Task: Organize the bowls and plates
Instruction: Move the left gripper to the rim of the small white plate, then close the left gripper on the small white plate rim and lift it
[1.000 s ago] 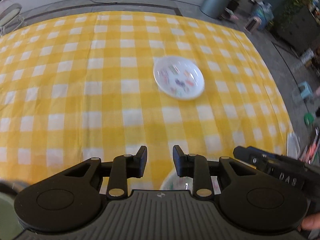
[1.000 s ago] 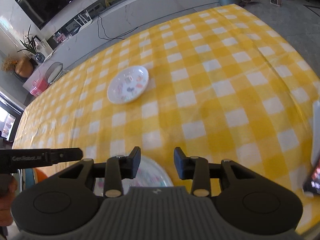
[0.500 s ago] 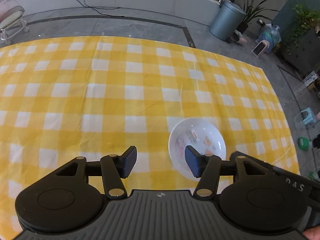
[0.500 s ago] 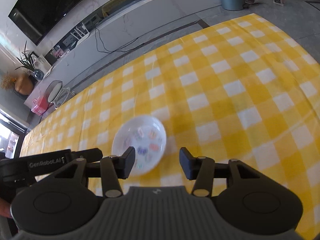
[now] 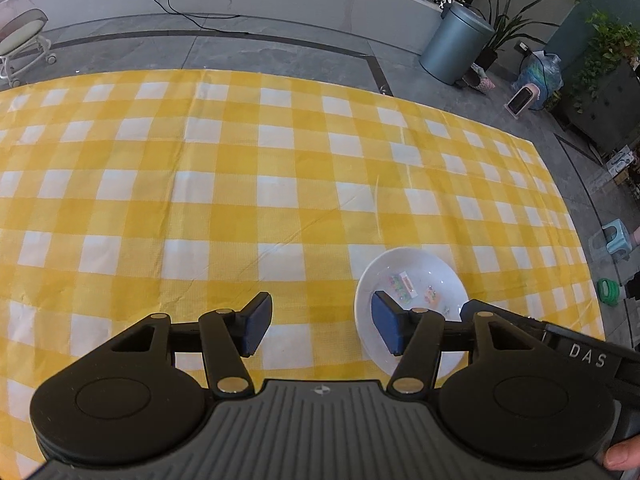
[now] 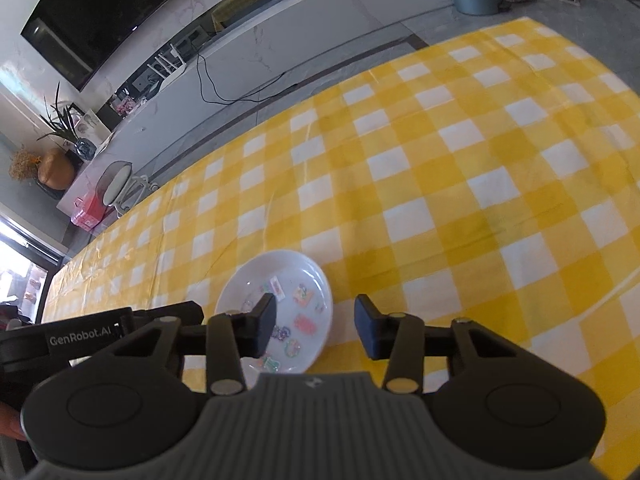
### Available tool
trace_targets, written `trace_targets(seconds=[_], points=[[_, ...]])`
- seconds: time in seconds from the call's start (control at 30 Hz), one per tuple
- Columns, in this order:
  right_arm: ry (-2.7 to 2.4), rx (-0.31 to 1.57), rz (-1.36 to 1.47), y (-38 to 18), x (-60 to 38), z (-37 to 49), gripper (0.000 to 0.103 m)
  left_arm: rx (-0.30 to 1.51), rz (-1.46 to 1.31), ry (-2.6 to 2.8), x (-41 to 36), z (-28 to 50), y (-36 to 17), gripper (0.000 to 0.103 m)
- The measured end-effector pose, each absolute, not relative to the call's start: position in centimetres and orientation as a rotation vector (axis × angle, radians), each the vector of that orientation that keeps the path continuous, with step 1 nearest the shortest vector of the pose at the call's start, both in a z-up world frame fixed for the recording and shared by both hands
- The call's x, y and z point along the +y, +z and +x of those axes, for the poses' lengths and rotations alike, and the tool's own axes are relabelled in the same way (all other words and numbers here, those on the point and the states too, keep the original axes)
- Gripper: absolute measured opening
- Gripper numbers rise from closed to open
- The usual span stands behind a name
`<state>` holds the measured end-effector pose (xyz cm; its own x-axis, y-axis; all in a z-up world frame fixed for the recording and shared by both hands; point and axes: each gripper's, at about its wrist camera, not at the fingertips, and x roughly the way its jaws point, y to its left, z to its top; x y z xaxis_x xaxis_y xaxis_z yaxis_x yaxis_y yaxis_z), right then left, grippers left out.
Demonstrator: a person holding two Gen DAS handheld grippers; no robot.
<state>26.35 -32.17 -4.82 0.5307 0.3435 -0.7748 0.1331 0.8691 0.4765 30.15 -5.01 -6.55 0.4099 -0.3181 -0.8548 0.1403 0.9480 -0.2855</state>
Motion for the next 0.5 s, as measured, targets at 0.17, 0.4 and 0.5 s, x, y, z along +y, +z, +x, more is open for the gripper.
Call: trace_targets(seconds=[0.17,0.4,0.5], points=[[0.135,1.022,0.550,-5.4,-32.4,26.4,0.028,1.117,-0.206,-0.315,-5.4,30.0,-7.1,0.064],[0.137,1.039,0.530,-6.2,-31.8,26.5,0.017,1.139,-0.189,-0.323,-6.4,30.4,-7.8,0.042],[0.139,1.034,0.519,-6.3,-31.5,26.5,0.012,1.135,-0.157,-0.327,-6.8,30.4,-7.8,0.028]])
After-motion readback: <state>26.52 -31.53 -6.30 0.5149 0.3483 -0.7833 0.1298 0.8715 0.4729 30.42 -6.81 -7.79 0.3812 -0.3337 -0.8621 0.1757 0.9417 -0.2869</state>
